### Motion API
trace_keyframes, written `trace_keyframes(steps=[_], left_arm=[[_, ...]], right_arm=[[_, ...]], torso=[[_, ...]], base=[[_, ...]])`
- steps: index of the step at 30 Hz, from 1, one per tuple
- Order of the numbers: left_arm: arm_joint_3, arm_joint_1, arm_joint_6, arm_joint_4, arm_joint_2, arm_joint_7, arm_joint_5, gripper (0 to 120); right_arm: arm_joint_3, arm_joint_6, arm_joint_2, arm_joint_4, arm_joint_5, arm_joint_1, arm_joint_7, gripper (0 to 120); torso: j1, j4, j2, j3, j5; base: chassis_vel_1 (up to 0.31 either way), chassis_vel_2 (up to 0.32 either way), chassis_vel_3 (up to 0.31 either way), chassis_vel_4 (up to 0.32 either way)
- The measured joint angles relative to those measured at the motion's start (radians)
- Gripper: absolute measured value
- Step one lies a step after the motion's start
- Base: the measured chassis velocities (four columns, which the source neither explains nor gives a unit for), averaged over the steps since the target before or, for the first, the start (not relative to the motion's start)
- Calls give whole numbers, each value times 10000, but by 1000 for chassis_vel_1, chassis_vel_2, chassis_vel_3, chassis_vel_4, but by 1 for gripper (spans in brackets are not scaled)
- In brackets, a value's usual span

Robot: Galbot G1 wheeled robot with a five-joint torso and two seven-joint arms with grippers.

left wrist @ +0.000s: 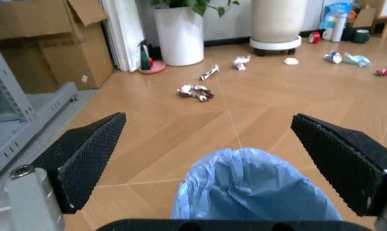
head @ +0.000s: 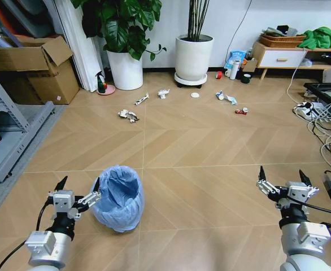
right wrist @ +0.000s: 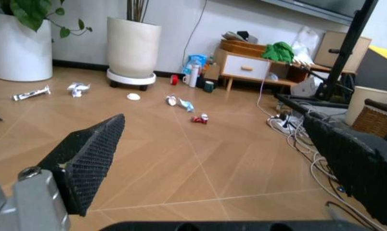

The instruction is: Pick up the trash bin and place the garbage on the floor into it.

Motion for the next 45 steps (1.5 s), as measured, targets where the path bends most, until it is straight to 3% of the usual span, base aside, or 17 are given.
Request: trace_keyframes(steps=[6,9,17,21,29,37,45], left_arm=[[208,-546,985,195,1009,-613,-1486,100],[511,-1294,2274,538,1598,-1907,-3194,100],[662,-2271,3686,1944,2342,-2479,-4117,100],[1074,-2700,4018,2475,2593,-2512,-4375,100],[2601,-5321,4673,4301,2963,-3218,-5617,100],[3226,-6128,5502,5439,3399,-3308,-6226,100],[3439,-6474,5641,6069,3713,-3317,-6596,100]], right_arm=[[43,16,-247,-110,86,5,0,100],[25,-8,-459,-233,123,82,0,100],[-42,-71,-787,-501,228,127,-9,100],[1,-71,-797,-548,235,119,-9,100],[56,-111,-569,-676,223,121,24,100],[88,-102,-471,-699,219,130,37,100],[68,-82,-415,-774,229,182,48,100]], torso=[[0,0,0,0,2],[0,-2,0,0,1],[1,3,0,1,5],[0,2,0,1,-2],[1,-3,-1,1,3],[1,1,-1,1,1],[-1,0,-1,0,1]], base=[[0,0,0,0],[0,0,0,0],[0,0,0,0],[0,0,0,0],[0,0,0,0],[0,0,0,0],[0,0,0,0]])
